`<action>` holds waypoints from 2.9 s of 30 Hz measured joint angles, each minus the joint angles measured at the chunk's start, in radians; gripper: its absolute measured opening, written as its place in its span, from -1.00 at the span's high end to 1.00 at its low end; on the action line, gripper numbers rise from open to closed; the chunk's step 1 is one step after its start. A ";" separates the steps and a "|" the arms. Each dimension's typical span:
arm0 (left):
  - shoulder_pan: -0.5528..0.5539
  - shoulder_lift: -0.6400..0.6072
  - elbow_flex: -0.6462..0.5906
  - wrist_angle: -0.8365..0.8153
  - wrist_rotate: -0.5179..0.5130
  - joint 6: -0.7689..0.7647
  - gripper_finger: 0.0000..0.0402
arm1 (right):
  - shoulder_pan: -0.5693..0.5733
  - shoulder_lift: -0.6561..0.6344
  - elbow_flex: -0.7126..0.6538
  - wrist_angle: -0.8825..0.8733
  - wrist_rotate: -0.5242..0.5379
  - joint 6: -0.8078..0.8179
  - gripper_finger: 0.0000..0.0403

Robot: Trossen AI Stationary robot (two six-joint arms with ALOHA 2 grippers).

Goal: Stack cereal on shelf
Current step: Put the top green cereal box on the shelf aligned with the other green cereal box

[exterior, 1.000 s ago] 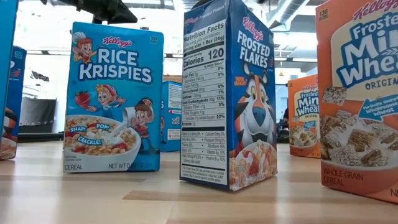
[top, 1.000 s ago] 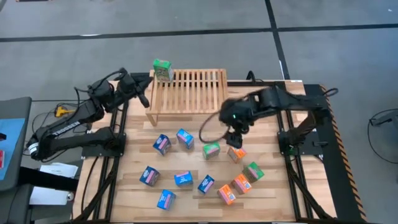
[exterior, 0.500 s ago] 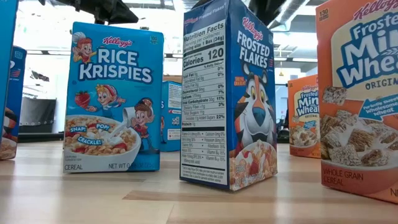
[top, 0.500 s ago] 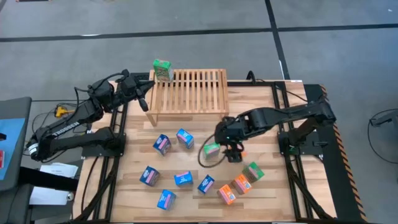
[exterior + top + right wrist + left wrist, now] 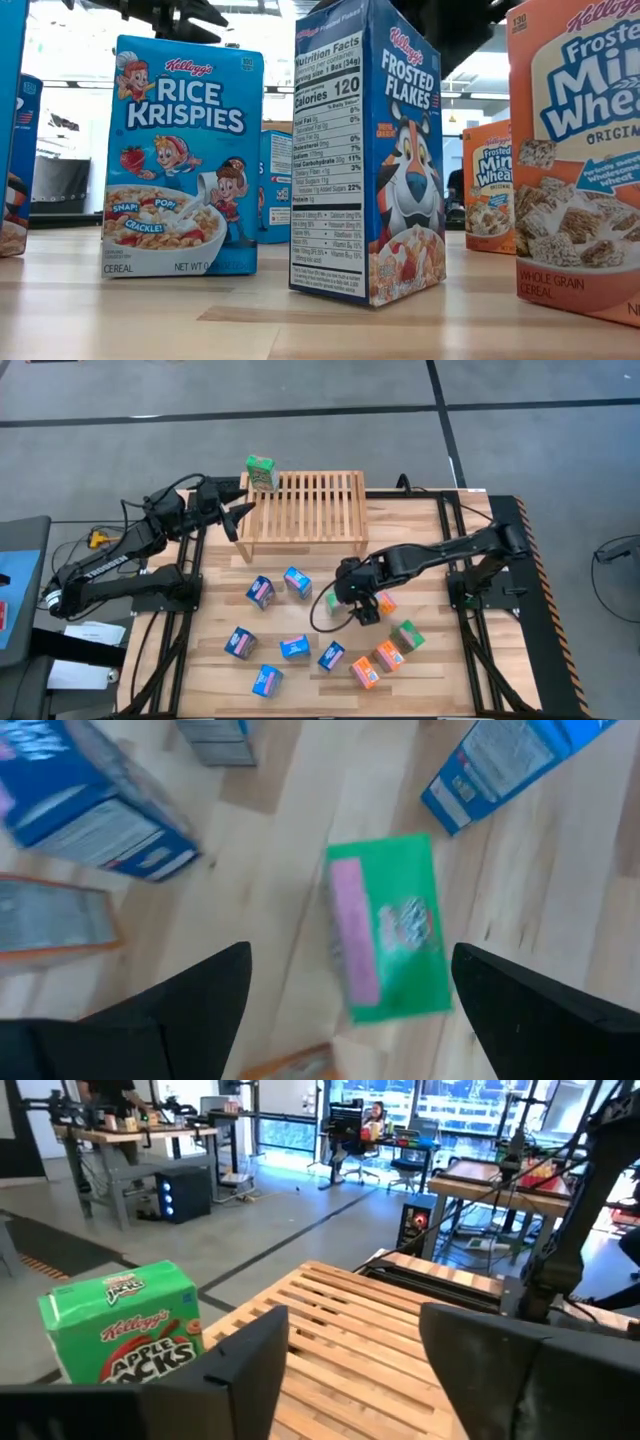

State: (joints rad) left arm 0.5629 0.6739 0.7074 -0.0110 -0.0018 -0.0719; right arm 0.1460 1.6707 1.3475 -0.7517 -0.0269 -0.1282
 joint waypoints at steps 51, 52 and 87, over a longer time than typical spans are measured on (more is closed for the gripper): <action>0.000 0.000 0.000 -0.160 -0.059 -0.004 -0.22 | -0.047 0.103 0.001 0.029 -0.051 0.054 -0.30; 0.000 0.000 0.000 -0.161 -0.060 -0.004 -0.22 | -0.048 0.103 0.001 0.024 -0.051 0.053 -0.27; -0.232 0.236 0.000 0.154 0.154 -0.117 -0.22 | -0.188 -0.144 0.165 -0.093 0.003 0.010 0.26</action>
State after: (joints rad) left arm 0.3307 0.9100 0.7071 0.1434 0.1527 -0.1891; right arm -0.0421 1.5265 1.5123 -0.8445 -0.0238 -0.1183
